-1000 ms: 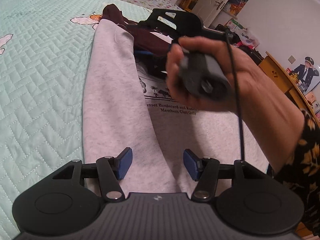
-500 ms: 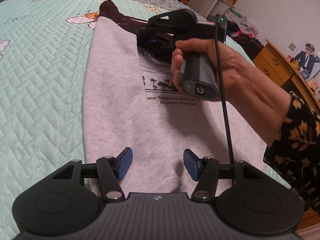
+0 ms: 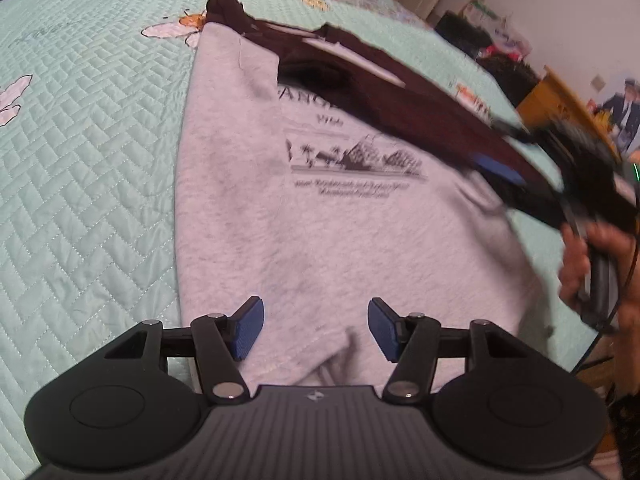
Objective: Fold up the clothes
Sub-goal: 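Grasp the second maroon sleeve with the right tool and lift it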
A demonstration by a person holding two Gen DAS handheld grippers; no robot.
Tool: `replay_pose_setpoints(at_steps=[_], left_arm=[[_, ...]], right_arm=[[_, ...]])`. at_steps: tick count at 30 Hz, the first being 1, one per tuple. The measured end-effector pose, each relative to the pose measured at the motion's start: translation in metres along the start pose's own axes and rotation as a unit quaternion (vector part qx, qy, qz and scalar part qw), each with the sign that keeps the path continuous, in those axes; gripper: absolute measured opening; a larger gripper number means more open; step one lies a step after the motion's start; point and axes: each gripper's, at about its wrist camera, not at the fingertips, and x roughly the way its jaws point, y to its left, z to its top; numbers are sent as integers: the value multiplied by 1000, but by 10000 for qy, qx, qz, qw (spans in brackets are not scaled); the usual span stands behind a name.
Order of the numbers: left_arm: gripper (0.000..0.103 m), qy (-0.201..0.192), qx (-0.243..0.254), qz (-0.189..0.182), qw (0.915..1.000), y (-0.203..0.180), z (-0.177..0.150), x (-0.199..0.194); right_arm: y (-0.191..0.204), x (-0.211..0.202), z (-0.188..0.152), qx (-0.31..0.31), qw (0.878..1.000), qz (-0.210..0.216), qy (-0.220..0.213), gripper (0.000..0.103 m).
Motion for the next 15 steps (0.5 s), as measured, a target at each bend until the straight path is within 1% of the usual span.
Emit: replay_pose_setpoints(at_steps=[1, 2, 3, 4, 6, 8, 9, 10, 11, 13, 15], left_arm=[[61, -22, -33, -41, 10000, -1, 2, -1], [61, -44, -66, -83, 9999, -2, 3, -1], [61, -67, -99, -124, 9999, -2, 5, -2], [61, -89, -132, -165, 9997, -3, 7, -3], [61, -133, -198, -247, 9994, -5, 10, -4], [61, -168, -267, -323, 9990, -6, 13, -5], [61, -121, -324, -313, 9989, -4, 12, -3], [61, -75, -380, -303, 9988, -3, 11, 0], [61, -28, -437, -293, 9986, -1, 10, 2], [61, 60, -541, -273, 9981, 2, 8, 7], [61, 68, -530, -253, 9983, 2, 8, 8]], right_arm=[[-8, -22, 9, -22, 9995, -105, -300, 58], [-17, -43, 18, -44, 9980, -211, -599, 62], [-28, -55, 28, 6, 9963, -372, -772, 65], [-39, -60, 37, 97, 9948, -569, -836, 65], [-61, -53, 54, 366, 9940, -838, -604, 66], [-84, -41, 59, 1077, 9919, -632, -243, 66], [-90, -36, 60, 1272, 9907, -470, -83, 65], [-93, -31, 60, 1393, 9898, -299, 66, 65], [-94, -27, 60, 1470, 9887, -222, 174, 65], [-94, -24, 60, 1584, 9868, -193, 271, 65], [-93, -22, 58, 1664, 9853, -199, 326, 64]])
